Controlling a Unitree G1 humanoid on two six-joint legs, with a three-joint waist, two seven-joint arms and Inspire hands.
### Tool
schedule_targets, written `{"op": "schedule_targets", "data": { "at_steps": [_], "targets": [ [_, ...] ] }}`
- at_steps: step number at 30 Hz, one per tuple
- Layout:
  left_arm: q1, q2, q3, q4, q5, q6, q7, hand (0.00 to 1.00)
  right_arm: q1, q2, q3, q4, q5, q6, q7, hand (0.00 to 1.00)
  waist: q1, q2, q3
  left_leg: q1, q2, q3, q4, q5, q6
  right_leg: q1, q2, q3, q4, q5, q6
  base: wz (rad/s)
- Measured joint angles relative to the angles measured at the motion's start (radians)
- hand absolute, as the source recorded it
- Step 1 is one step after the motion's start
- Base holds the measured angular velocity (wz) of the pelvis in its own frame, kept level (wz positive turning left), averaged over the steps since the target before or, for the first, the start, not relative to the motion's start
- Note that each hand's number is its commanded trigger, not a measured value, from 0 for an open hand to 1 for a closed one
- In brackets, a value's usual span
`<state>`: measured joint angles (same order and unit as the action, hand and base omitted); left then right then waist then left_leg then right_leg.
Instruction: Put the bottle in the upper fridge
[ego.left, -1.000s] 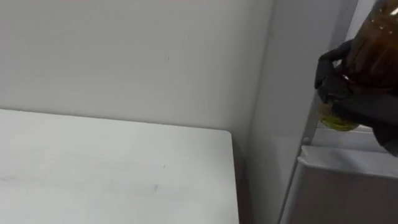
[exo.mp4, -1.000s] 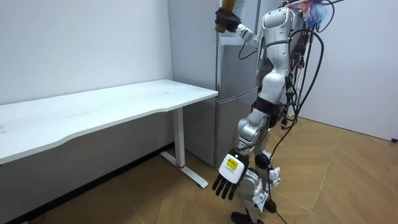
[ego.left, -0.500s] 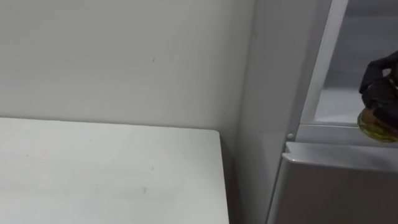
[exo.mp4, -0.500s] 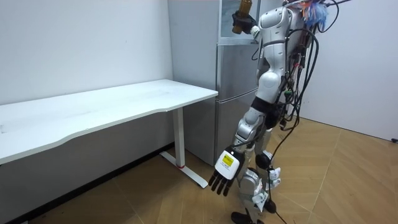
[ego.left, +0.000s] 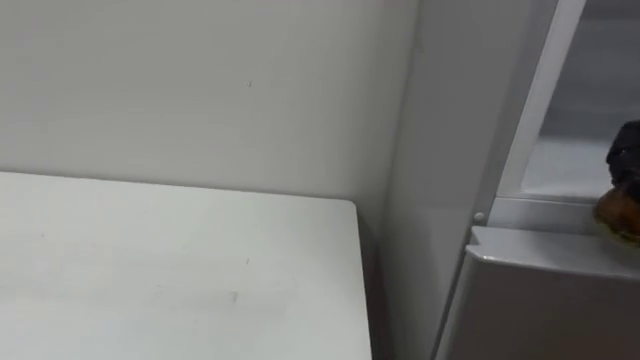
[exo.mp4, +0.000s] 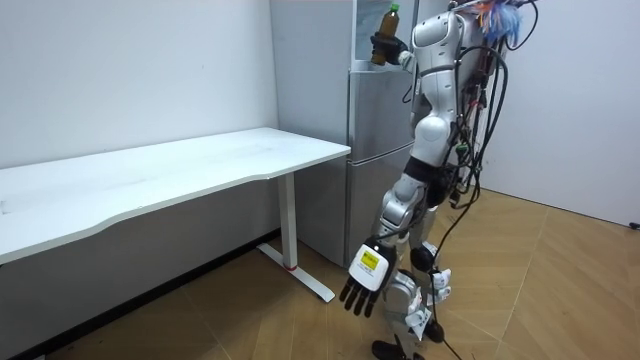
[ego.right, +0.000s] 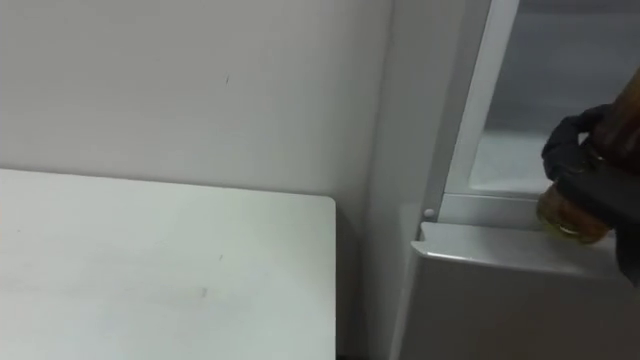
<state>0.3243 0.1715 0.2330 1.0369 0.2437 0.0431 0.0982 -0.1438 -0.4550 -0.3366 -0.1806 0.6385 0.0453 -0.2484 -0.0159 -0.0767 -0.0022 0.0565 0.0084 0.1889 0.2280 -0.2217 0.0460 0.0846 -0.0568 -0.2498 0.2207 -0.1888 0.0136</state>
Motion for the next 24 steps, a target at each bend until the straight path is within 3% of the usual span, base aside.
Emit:
{"op": "schedule_targets", "data": {
  "at_steps": [15, 18, 20, 24],
  "targets": [
    [0.0, 0.003, 0.003, 0.007, 0.004, 0.001, -0.001, 0.0, -0.129, -0.03, 0.002, 0.171, 0.038, 0.002, -0.087, 1.0, 0.013, -0.007, 0.003, -0.006, -0.003, -0.003, -0.003, 0.0, 0.001, -0.001, -0.001, -0.009, 0.0, 0.0, -0.001, -0.01],
    [0.0, 0.006, 0.003, 0.009, 0.002, 0.0, -0.003, 0.0, -0.169, -0.061, 0.003, 0.218, 0.069, 0.002, -0.087, 1.0, 0.014, -0.008, 0.0032, -0.003, -0.003, -0.004, -0.001, 0.0, 0.001, 0.005, -0.002, -0.016, 0.0, 0.001, -0.001, 0.02],
    [0.0, 0.01, 0.004, 0.008, 0.001, 0.0, -0.016, 0.0, -0.214, -0.102, 0.004, 0.276, 0.094, 0.002, -0.088, 1.0, 0.017, -0.01, 0.0008, -0.004, -0.003, -0.007, 0.0, 0.0, 0.001, 0.007, -0.004, -0.028, 0.001, 0.001, -0.001, 0.07],
    [0.005, 0.013, 0.004, 0.008, 0.002, 0.001, -0.031, 0.0, -0.251, -0.133, 0.01, 0.293, 0.122, 0.002, -0.087, 1.0, 0.022, -0.015, 0.0027, 0.0, -0.001, -0.012, 0.0, 0.001, 0.0, 0.014, -0.003, -0.039, -0.001, 0.0, -0.001, 0.08]
  ]
}}
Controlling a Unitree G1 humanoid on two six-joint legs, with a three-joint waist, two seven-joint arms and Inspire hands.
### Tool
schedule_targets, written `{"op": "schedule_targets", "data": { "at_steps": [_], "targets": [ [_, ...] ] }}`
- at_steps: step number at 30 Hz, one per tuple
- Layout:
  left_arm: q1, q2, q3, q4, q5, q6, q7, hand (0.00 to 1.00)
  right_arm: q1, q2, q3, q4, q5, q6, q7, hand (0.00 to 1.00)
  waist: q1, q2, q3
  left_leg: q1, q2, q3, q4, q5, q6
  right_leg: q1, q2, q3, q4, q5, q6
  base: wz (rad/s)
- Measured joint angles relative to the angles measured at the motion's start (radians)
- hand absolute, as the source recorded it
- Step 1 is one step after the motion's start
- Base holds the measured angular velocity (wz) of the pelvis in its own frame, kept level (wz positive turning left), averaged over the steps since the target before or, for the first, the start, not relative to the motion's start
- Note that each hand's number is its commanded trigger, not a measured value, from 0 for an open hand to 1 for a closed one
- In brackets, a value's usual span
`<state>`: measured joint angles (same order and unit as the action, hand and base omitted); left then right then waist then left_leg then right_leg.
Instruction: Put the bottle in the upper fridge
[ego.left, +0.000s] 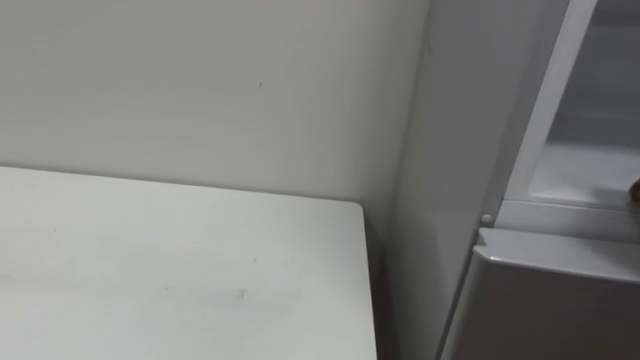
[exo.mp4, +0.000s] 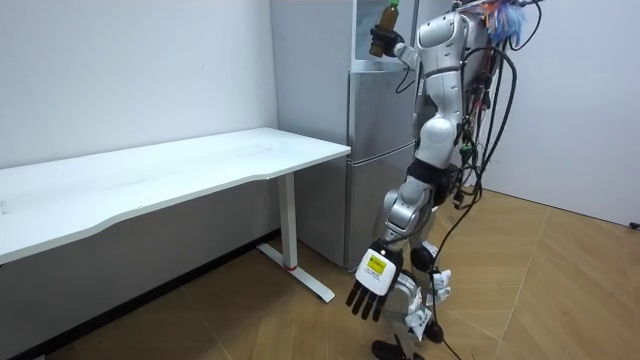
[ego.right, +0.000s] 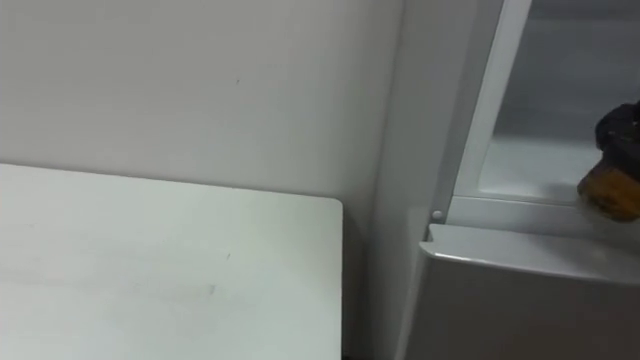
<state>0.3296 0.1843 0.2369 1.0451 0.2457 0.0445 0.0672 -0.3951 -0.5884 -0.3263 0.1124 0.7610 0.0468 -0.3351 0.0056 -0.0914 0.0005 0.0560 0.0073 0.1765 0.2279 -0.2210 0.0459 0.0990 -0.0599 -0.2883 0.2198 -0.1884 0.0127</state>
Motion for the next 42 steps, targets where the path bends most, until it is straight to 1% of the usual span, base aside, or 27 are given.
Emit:
{"op": "schedule_targets", "data": {
  "at_steps": [2, 6, 9, 13, 14, 17, 19, 21, 22, 23, 25, 26, 28, 29, 31, 33, 35, 37, 39, 40, 42],
  "targets": [
    [0.0, 0.002, -0.002, 0.0, -0.001, 0.0, -0.002, 0.0, -0.02, -0.001, 0.02, 0.005, 0.013, 0.0, 0.001, 1.0, 0.001, -0.008, 0.0025, 0.0, 0.001, -0.003, 0.003, 0.0, 0.0, 0.001, 0.001, -0.005, 0.0, 0.0, 0.0, 0.05],
    [-0.004, 0.005, -0.005, -0.002, -0.001, 0.001, -0.007, 0.0, -0.032, -0.005, 0.046, 0.007, 0.025, 0.0, 0.008, 1.0, 0.0, -0.012, 0.0001, -0.013, 0.0, -0.013, 0.012, 0.0, 0.0, -0.004, 0.0, -0.015, -0.001, 0.0, 0.0, 0.06],
    [-0.003, 0.011, -0.004, -0.002, 0.001, 0.005, -0.007, 0.0, -0.038, -0.005, 0.071, 0.014, 0.024, 0.0, 0.012, 1.0, 0.003, -0.01, -0.0007, -0.013, -0.001, -0.018, 0.012, 0.0, 0.0, -0.003, 0.0, -0.019, -0.001, 0.0, 0.0, 0.05],
    [-0.007, 0.026, -0.004, -0.003, 0.002, 0.014, -0.016, 0.0, -0.08, -0.005, 0.094, 0.106, 0.02, 0.0, 0.018, 1.0, 0.005, -0.008, -0.0025, -0.019, -0.004, -0.034, 0.013, 0.0, 0.0, -0.003, -0.001, -0.026, -0.003, 0.0, 0.0, 0.09],
    [-0.006, 0.028, -0.004, -0.003, 0.003, 0.018, -0.019, 0.0, -0.1, -0.005, 0.098, 0.131, 0.019, 0.0, 0.018, 1.0, 0.007, -0.005, -0.0041, -0.019, -0.005, -0.038, 0.013, 0.0, 0.0, -0.002, -0.001, -0.025, -0.003, 0.0, 0.0, 0.05],
    [-0.007, 0.029, -0.004, -0.003, 0.004, 0.024, -0.023, 0.0, -0.144, -0.009, 0.12, 0.192, 0.019, 0.0, 0.023, 1.0, 0.02, 0.001, -0.0094, -0.016, -0.005, -0.041, 0.014, 0.001, -0.001, 0.001, 0.001, -0.02, -0.009, 0.0, 0.0, -0.01],
    [-0.009, 0.028, -0.004, -0.01, 0.004, 0.033, -0.027, 0.0, -0.147, -0.011, 0.122, 0.205, 0.019, -0.004, 0.024, 1.0, 0.031, 0.003, -0.0105, -0.01, -0.005, -0.041, 0.012, 0.001, -0.002, 0.008, 0.003, -0.019, -0.018, 0.0, 0.0, -0.02],
    [-0.008, 0.029, -0.003, -0.013, 0.002, 0.045, -0.027, 0.0, -0.153, -0.012, 0.127, 0.23, 0.02, -0.009, 0.043, 1.0, 0.032, 0.003, -0.0105, -0.007, -0.005, -0.045, 0.01, 0.002, -0.003, 0.017, 0.003, -0.02, -0.018, 0.0, 0.0, 0.06],
    [-0.008, 0.029, -0.005, -0.013, 0.001, 0.049, -0.027, 0.0, -0.159, -0.015, 0.133, 0.254, 0.019, -0.013, 0.051, 1.0, 0.035, 0.002, -0.0099, 0.001, -0.005, -0.047, 0.008, 0.002, -0.003, 0.023, 0.004, -0.02, -0.018, 0.0, 0.0, 0.04],
    [-0.006, 0.029, -0.007, -0.013, -0.003, 0.058, -0.027, 0.0, -0.175, -0.02, 0.152, 0.287, 0.018, -0.015, 0.058, 1.0, 0.04, 0.002, -0.0085, 0.008, -0.004, -0.047, 0.007, 0.002, -0.003, 0.032, 0.004, -0.027, -0.018, 0.0, 0.0, 0.06],
    [-0.009, 0.029, -0.007, -0.014, -0.015, 0.063, -0.027, 0.0, -0.19, -0.037, 0.171, 0.325, 0.006, -0.014, 0.075, 1.0, 0.044, -0.003, -0.0061, 0.007, -0.004, -0.051, 0.006, 0.001, -0.004, 0.037, 0.002, -0.045, -0.018, 0.0, 0.0, 0.06],
    [-0.009, 0.029, -0.007, -0.015, -0.018, 0.065, -0.028, 0.0, -0.197, -0.05, 0.186, 0.345, -0.009, -0.014, 0.088, 1.0, 0.047, -0.009, -0.003, 0.006, -0.004, -0.052, 0.006, 0.001, -0.004, 0.037, 0.002, -0.047, -0.018, 0.0, 0.0, 0.04],
    [-0.007, 0.03, -0.006, -0.015, -0.018, 0.074, -0.032, 0.0, -0.198, -0.057, 0.189, 0.364, -0.049, -0.009, 0.109, 1.0, 0.055, -0.013, -0.0012, 0.001, -0.004, -0.054, 0.01, 0.001, -0.004, 0.035, 0.002, -0.049, -0.018, 0.0, 0.0, 0.03],
    [-0.004, 0.031, -0.006, -0.013, -0.018, 0.082, -0.037, 0.0, -0.198, -0.057, 0.189, 0.378, -0.075, -0.009, 0.121, 1.0, 0.058, -0.017, -0.0037, -0.001, -0.005, -0.056, 0.011, 0.001, -0.004, 0.033, 0.001, -0.052, -0.017, 0.0, 0.0, 0.04],
    [0.004, 0.031, -0.006, -0.013, -0.018, 0.087, -0.039, 0.0, -0.205, -0.058, 0.189, 0.408, -0.102, -0.009, 0.14, 1.0, 0.064, -0.021, -0.0057, -0.002, -0.005, -0.058, 0.014, 0.001, -0.004, 0.035, 0.001, -0.059, -0.017, 0.0, -0.001, 0.04],
    [0.011, 0.031, -0.006, -0.014, -0.018, 0.087, -0.037, 0.0, -0.225, -0.067, 0.189, 0.459, -0.108, -0.011, 0.162, 1.0, 0.065, -0.021, -0.0058, -0.004, -0.005, -0.062, 0.02, 0.001, -0.003, 0.037, 0.0, -0.064, -0.017, 0.001, -0.001, 0.08],
    [0.011, 0.034, -0.006, -0.017, -0.018, 0.086, -0.027, 0.0, -0.238, -0.093, 0.192, 0.518, -0.108, -0.024, 0.177, 1.0, 0.083, -0.02, -0.0055, -0.01, -0.005, -0.068, 0.029, -0.001, -0.002, 0.039, -0.001, -0.07, -0.017, 0.001, -0.001, 0.1],
    [0.015, 0.037, -0.006, -0.016, -0.02, 0.087, -0.019, 0.0, -0.254, -0.095, 0.198, 0.567, -0.108, -0.042, 0.187, 1.0, 0.087, -0.02, -0.0053, -0.01, -0.005, -0.073, 0.032, -0.001, -0.002, 0.043, -0.001, -0.071, -0.017, 0.001, -0.001, 0.09],
    [0.022, 0.037, -0.006, -0.016, -0.04, 0.088, -0.011, 0.0, -0.27, -0.096, 0.197, 0.61, -0.099, -0.049, 0.201, 1.0, 0.096, -0.016, -0.0055, -0.01, -0.005, -0.076, 0.034, 0.0, -0.003, 0.045, 0.0, -0.07, -0.017, 0.001, -0.001, 0.03],
    [0.022, 0.037, -0.006, -0.016, -0.041, 0.088, -0.011, 0.0, -0.272, -0.097, 0.197, 0.619, -0.097, -0.051, 0.207, 0.92, 0.1, -0.015, -0.0053, -0.01, -0.004, -0.076, 0.036, 0.0, -0.003, 0.045, 0.001, -0.07, -0.017, 0.001, -0.001, 0.0],
    [0.027, 0.037, -0.005, -0.017, -0.058, 0.088, -0.01, 0.0, -0.272, -0.105, 0.196, 0.636, -0.095, -0.056, 0.218, 0.58, 0.109, -0.014, -0.0051, -0.011, -0.004, -0.08, 0.038, 0.0, -0.003, 0.046, 0.001, -0.071, -0.017, 0.001, -0.002, 0.0]
  ]
}}
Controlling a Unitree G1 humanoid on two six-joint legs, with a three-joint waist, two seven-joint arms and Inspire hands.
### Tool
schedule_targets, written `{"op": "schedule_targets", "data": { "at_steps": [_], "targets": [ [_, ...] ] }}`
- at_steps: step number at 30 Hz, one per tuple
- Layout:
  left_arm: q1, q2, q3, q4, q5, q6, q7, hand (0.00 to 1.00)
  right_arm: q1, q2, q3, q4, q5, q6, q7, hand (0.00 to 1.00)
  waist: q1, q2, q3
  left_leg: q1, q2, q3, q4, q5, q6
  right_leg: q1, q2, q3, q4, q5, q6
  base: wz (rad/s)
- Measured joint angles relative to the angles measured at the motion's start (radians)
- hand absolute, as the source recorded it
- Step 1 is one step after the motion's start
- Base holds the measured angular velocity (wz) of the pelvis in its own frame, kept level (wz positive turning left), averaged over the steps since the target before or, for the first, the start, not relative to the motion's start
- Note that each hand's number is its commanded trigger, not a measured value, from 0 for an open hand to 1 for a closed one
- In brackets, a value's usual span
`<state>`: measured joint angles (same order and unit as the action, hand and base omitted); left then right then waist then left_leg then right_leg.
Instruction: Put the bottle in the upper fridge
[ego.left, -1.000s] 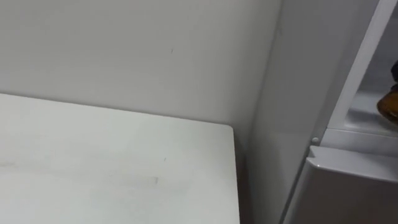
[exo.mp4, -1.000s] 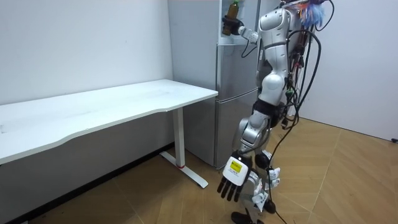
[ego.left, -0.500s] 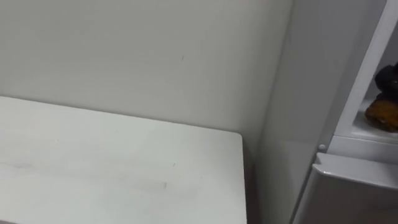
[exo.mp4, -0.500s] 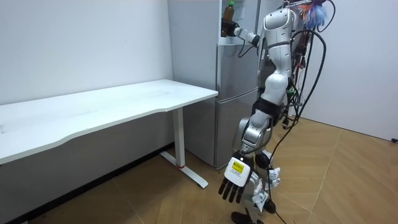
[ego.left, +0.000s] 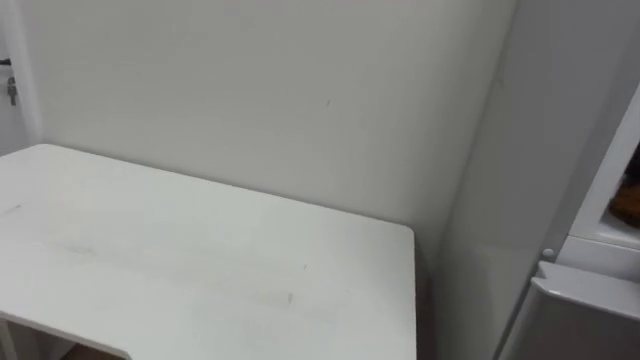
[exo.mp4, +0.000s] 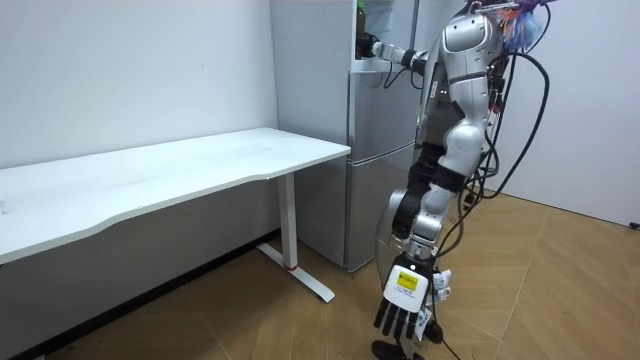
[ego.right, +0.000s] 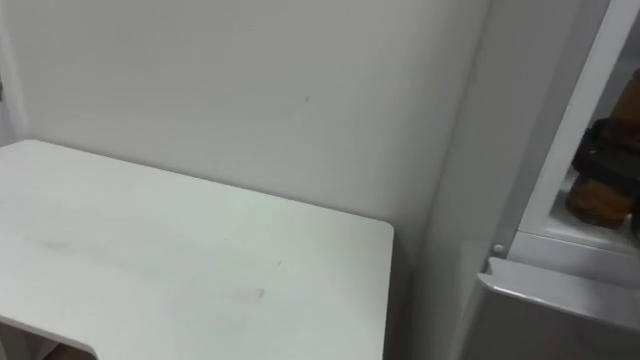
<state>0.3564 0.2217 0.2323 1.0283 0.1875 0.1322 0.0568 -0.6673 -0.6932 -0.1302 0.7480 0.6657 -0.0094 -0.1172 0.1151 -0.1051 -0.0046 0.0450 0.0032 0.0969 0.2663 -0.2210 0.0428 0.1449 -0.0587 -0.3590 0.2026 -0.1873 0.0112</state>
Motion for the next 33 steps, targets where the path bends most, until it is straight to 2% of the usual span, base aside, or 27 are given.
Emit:
{"op": "schedule_targets", "data": {
  "at_steps": [1, 2, 7, 11, 18, 28, 33],
  "targets": [
    [0.003, 0.0, 0.0, 0.0, 0.0, 0.0, 0.0, 0.0, 0.0, 0.0, 0.001, 0.004, 0.0, -0.001, 0.003, 0.22, 0.0, 0.0, 0.0, 0.0, 0.0, -0.001, 0.001, 0.0, 0.0, 0.001, 0.0, -0.001, 0.0, 0.0, 0.0, 0.03],
    [0.008, 0.0, 0.0, -0.003, -0.002, 0.001, 0.0, 0.0, 0.0, -0.001, 0.0, 0.025, 0.0, -0.008, 0.014, 0.0, 0.0, -0.001, 0.0001, 0.0, 0.0, -0.002, 0.001, 0.0, 0.0, 0.002, 0.0, -0.001, -0.001, 0.0, 0.0, 0.0],
    [0.03, 0.001, 0.003, -0.037, -0.002, 0.022, -0.007, 0.0, -0.007, -0.014, -0.007, 0.073, -0.004, -0.011, 0.032, 0.0, 0.009, -0.002, -0.0001, 0.002, 0.0, -0.002, 0.002, 0.0, -0.001, 0.0, 0.001, -0.002, -0.001, 0.001, -0.002, 0.0],
    [0.03, 0.003, 0.003, -0.04, -0.003, 0.025, -0.008, 0.0, -0.007, -0.025, 0.012, 0.111, -0.044, 0.007, 0.045, 0.0, 0.017, -0.005, 0.0004, 0.013, 0.0, -0.002, 0.002, 0.0, -0.001, 0.014, 0.002, -0.002, -0.003, 0.002, -0.003, 0.0],
    [0.029, 0.008, 0.003, -0.043, -0.022, 0.06, -0.027, 0.0, -0.007, -0.027, 0.01, 0.143, -0.082, 0.014, 0.057, 0.0, 0.026, -0.008, -0.0018, 0.019, 0.003, -0.011, 0.008, -0.005, -0.006, 0.029, 0.009, -0.004, -0.018, 0.006, -0.006, 0.03],
    [0.016, 0.009, 0.003, -0.044, -0.036, 0.072, -0.027, 0.0, -0.007, -0.029, -0.001, 0.147, -0.082, 0.016, 0.088, 0.0, 0.026, 0.0, -0.0062, 0.021, 0.003, -0.017, 0.008, -0.006, -0.008, 0.03, 0.01, -0.002, -0.019, 0.006, -0.007, 0.01],
    [0.015, 0.009, 0.001, -0.044, -0.041, 0.073, -0.025, 0.0, -0.007, -0.029, -0.002, 0.147, -0.082, 0.016, 0.088, 0.0, 0.024, 0.002, -0.0057, 0.021, 0.003, -0.018, 0.008, -0.006, -0.008, 0.031, 0.011, -0.003, -0.019, 0.006, -0.007, 0.0]
  ]
}}
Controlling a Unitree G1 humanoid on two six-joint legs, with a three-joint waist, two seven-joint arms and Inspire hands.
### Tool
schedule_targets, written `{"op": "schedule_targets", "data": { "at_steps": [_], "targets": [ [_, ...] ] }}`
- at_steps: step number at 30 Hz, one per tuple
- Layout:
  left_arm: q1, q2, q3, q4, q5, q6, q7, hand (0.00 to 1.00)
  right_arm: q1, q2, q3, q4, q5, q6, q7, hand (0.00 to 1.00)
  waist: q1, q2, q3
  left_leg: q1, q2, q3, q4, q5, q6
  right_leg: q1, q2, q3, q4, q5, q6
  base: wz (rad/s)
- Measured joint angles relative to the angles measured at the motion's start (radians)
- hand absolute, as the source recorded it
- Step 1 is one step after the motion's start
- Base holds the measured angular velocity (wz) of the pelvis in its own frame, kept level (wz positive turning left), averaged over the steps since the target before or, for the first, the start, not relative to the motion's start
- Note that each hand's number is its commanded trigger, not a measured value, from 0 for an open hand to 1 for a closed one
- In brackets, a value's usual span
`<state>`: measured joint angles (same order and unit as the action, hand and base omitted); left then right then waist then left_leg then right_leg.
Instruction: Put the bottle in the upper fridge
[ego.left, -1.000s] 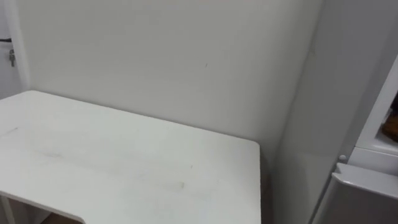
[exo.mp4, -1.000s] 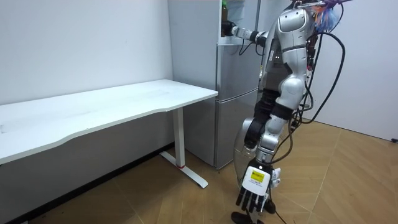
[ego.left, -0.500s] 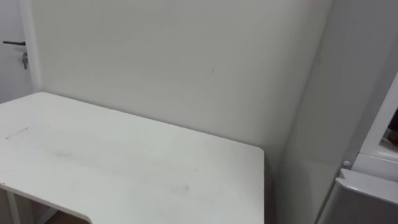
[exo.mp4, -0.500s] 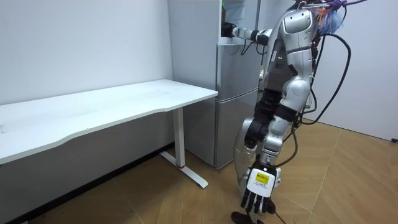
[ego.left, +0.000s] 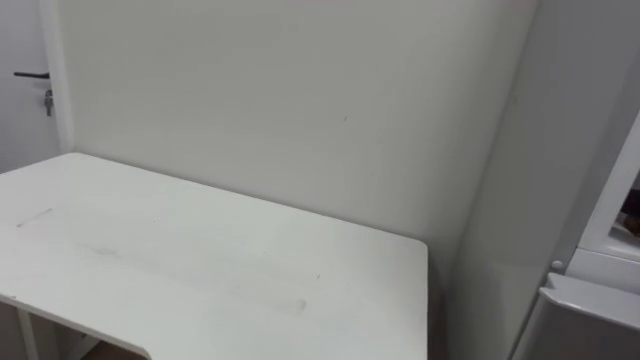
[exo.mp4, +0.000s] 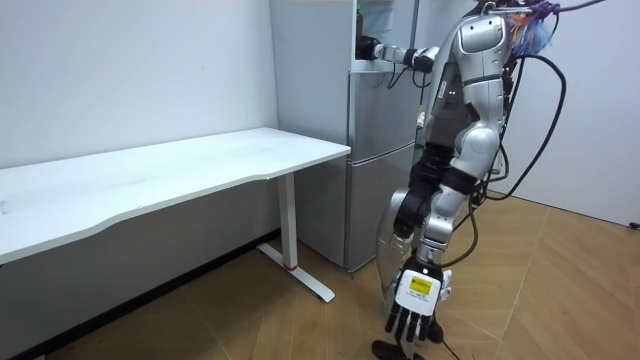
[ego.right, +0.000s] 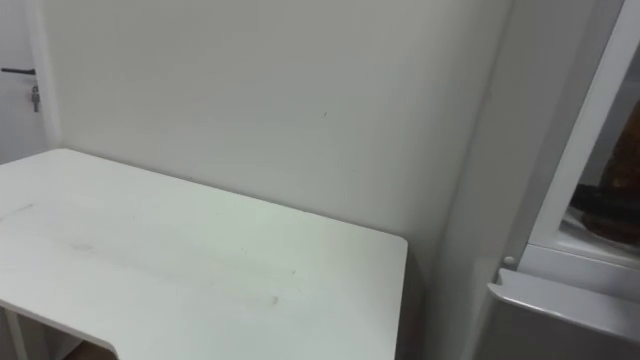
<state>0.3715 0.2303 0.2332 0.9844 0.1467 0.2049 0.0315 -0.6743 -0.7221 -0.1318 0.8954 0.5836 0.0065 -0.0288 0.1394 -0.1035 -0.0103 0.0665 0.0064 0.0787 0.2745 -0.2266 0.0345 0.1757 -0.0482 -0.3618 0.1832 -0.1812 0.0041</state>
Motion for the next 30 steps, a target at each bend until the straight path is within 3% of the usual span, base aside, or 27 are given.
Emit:
{"op": "schedule_targets", "data": {
  "at_steps": [12, 18, 30],
  "targets": [
    [0.009, 0.005, 0.0, -0.024, -0.037, -0.006, 0.037, 0.0, 0.009, 0.0, -0.011, -0.023, 0.094, -0.009, -0.037, 0.0, -0.002, 0.01, 0.0012, -0.001, 0.0, -0.002, -0.001, -0.002, -0.003, 0.0, -0.002, -0.012, 0.001, 0.0, 0.0, 0.0],
    [0.005, 0.015, 0.0, -0.03, -0.037, -0.014, 0.053, 0.0, 0.081, 0.003, -0.015, -0.167, 0.096, -0.012, -0.092, 0.0, -0.022, 0.012, 0.001, -0.011, 0.0, -0.001, -0.001, 0.0, 0.0, -0.001, -0.001, -0.013, 0.001, 0.0, 0.0, 0.02],
    [-0.011, 0.016, -0.004, -0.062, -0.026, -0.025, 0.096, 0.0, 0.185, 0.007, -0.03, -0.331, 0.083, -0.032, -0.165, 0.0, -0.03, 0.012, 0.0005, -0.011, 0.0, 0.001, -0.008, 0.0, 0.001, -0.006, -0.002, -0.009, -0.001, 0.0, 0.001, 0.0]
  ]
}}
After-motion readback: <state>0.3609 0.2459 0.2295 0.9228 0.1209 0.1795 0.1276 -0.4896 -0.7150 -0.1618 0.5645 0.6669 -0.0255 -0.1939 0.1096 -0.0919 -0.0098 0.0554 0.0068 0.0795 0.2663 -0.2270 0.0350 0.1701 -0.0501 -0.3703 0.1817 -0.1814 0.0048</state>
